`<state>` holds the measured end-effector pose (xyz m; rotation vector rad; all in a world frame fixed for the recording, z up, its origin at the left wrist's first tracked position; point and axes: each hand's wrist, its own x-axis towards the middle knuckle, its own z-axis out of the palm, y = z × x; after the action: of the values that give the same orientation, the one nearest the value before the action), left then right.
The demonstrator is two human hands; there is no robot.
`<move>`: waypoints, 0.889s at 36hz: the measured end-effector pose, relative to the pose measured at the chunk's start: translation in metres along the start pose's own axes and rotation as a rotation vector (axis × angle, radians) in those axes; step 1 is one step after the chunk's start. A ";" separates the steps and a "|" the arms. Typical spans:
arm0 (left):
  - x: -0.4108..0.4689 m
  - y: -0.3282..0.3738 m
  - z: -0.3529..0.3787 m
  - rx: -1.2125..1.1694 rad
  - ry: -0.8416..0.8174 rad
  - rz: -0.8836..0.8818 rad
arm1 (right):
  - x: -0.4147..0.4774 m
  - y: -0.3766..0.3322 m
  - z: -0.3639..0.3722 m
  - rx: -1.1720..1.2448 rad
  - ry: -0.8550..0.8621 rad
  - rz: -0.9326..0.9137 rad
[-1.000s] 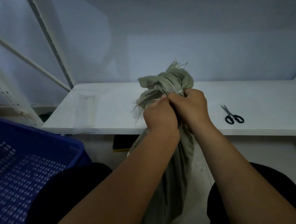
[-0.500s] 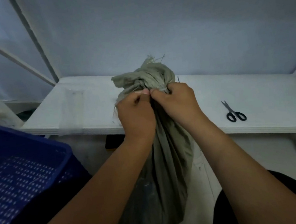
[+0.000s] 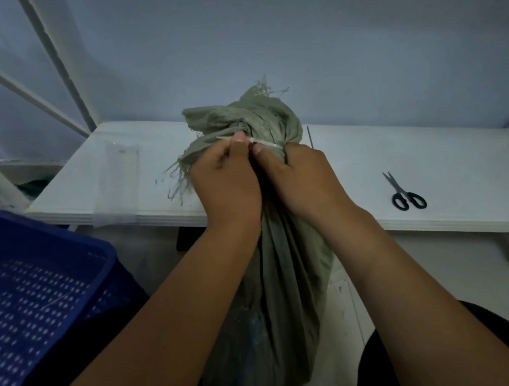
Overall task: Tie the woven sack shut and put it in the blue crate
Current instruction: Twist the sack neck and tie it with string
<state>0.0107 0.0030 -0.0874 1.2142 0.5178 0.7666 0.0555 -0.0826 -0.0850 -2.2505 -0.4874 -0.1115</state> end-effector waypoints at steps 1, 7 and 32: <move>0.001 0.001 -0.001 -0.034 -0.007 -0.033 | 0.000 0.001 0.001 -0.006 0.004 0.004; 0.008 0.001 -0.006 -0.101 0.014 -0.139 | 0.004 -0.001 0.008 0.120 0.036 0.064; 0.012 0.000 -0.003 -0.206 0.035 -0.305 | 0.004 -0.004 0.014 0.336 0.350 -0.016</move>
<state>0.0159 0.0138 -0.0877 0.9065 0.6207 0.5661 0.0567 -0.0685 -0.0909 -1.8476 -0.3085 -0.3948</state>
